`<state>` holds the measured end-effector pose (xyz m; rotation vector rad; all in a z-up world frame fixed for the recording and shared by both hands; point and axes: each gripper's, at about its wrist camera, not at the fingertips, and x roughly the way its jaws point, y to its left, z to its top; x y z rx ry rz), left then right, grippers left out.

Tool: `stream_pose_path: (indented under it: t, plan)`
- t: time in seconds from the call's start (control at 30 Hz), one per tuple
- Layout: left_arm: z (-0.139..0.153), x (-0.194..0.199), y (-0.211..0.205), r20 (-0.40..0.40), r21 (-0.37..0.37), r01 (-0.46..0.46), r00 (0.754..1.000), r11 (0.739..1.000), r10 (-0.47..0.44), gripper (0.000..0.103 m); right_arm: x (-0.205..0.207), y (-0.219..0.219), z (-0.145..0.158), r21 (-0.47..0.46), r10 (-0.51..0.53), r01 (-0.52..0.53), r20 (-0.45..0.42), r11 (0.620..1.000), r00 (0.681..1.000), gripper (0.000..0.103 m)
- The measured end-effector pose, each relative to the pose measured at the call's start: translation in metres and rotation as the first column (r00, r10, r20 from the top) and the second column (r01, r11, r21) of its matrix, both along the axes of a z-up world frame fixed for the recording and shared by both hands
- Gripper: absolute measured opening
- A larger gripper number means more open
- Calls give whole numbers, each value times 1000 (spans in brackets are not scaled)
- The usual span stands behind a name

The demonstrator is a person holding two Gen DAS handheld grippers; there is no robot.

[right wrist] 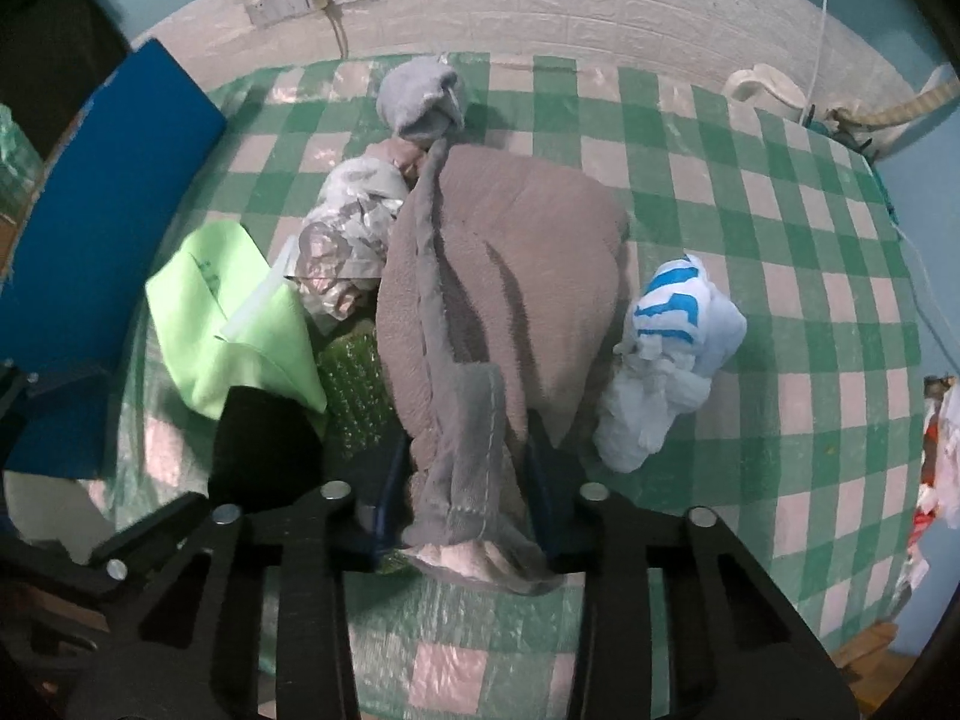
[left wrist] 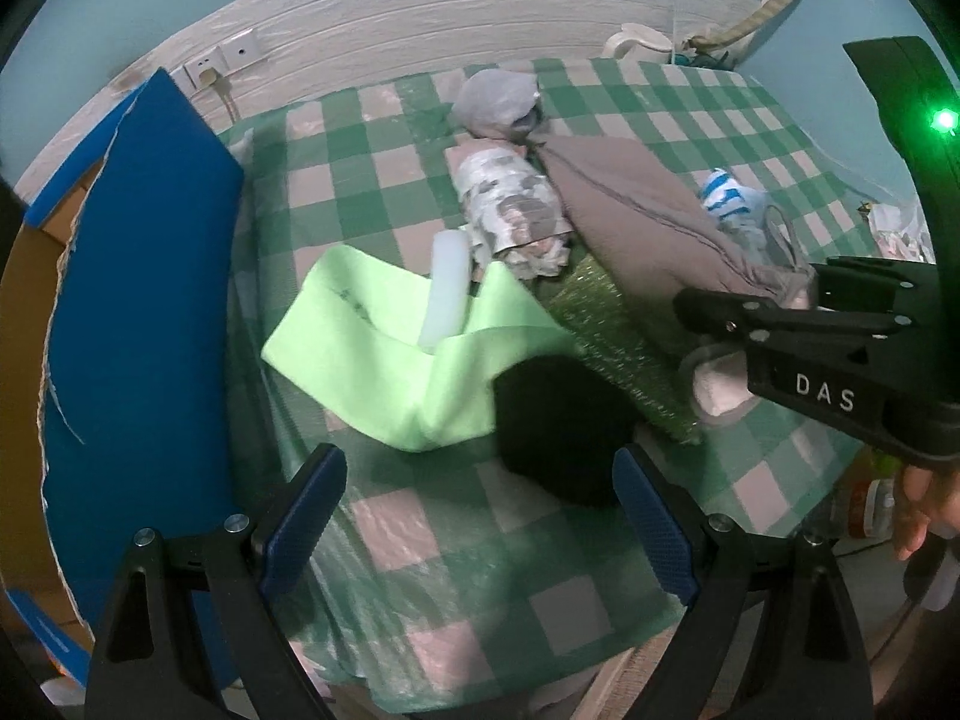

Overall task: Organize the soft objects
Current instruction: 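Close left tool on black foam while right tool closes on grey towel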

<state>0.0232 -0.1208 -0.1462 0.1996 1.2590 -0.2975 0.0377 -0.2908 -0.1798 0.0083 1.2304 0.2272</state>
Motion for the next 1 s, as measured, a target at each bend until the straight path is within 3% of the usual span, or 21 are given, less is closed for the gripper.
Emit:
stream_pose_path:
  t: [0.27,0.8,0.87,0.97,1.0]
  plan:
    - [9,-8,-18,9,-13,23,1000,1000,-23,91,-5,-11,18,75,-12,10,25,997,1000,31]
    - [-24,3,-45,-48,55,16,999,998,-13,91,-17,-39,34,121,-40,34,40,992,998,31]
    - [-27,2,-45,-49,59,17,999,998,-14,73,-16,-40,33,126,-41,36,37,991,999,31]
    - [-30,2,-43,-57,56,16,998,998,-13,56,-16,-40,33,129,-37,32,35,991,999,31]
    - [-31,2,-42,-65,49,15,998,999,-12,55,-16,-40,33,129,-35,30,36,991,999,31]
